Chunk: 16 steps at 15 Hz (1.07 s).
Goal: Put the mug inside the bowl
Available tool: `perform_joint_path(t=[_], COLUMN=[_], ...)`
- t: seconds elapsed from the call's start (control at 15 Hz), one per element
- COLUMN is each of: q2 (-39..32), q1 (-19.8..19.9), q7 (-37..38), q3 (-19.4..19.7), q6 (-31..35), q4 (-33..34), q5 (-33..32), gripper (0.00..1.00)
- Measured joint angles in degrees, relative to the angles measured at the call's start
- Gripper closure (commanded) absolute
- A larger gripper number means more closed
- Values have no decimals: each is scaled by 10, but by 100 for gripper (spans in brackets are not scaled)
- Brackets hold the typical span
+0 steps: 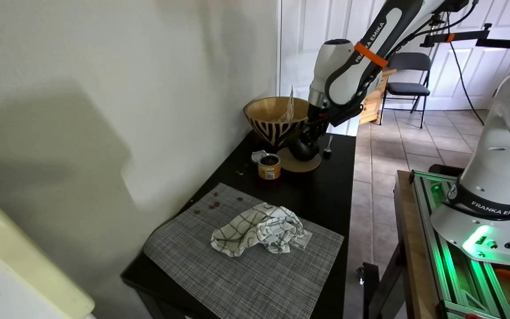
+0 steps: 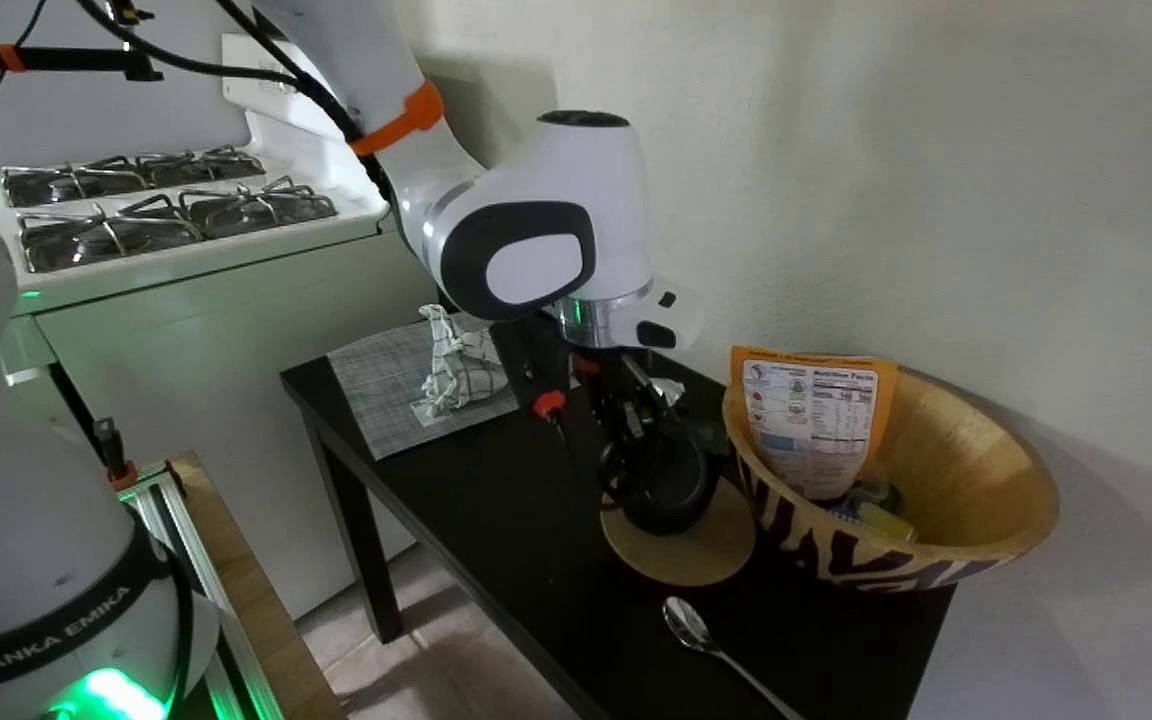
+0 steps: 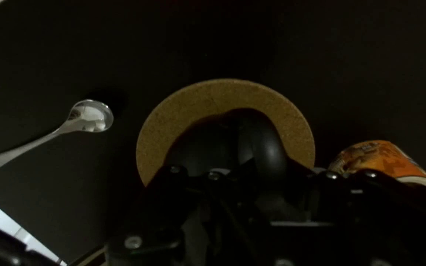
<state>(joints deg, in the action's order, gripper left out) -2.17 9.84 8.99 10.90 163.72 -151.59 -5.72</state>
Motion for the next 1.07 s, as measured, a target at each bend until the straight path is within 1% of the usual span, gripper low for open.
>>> perform_joint_path(t=[0.07,0.4,0.8,1.07], q2=[18,116,167,198], q1=[0,-2,-11,-21], q7=[-5,-66,-96,-134], q3=[0,-9,-11,-11], q6=[-13,-151,-217,-289], q4=[0,-1,7,56], q5=[-1,26,63,99], gripper=[100,100,100,100])
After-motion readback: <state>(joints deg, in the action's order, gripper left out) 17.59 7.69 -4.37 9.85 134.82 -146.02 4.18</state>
